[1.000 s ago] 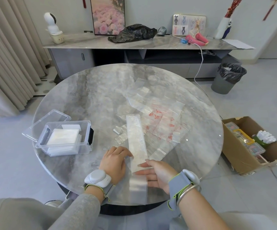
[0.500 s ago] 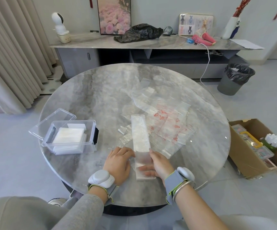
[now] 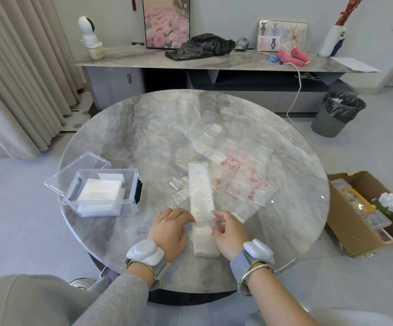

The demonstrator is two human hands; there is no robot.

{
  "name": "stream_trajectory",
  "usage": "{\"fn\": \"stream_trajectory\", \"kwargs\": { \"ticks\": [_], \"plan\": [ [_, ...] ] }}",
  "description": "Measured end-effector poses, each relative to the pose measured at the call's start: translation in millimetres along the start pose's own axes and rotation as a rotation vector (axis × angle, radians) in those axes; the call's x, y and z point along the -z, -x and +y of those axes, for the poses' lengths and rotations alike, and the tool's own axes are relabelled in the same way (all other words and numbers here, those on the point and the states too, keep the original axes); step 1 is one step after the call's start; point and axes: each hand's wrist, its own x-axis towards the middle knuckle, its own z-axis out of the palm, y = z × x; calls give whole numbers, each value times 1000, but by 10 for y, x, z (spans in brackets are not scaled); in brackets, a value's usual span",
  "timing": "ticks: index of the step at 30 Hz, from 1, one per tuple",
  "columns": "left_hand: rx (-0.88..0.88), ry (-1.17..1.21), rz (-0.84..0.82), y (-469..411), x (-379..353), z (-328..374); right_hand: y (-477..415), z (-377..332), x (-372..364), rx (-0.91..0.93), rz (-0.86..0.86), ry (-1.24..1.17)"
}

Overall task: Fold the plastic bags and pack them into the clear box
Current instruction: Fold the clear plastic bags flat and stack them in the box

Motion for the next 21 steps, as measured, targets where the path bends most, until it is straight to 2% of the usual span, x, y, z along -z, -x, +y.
{"fn": "stream_trajectory", "kwargs": {
  "ticks": [21],
  "plan": [
    [75,12,-1,-12,7,46,-47,72,-99,115,-30,43]
  ]
}}
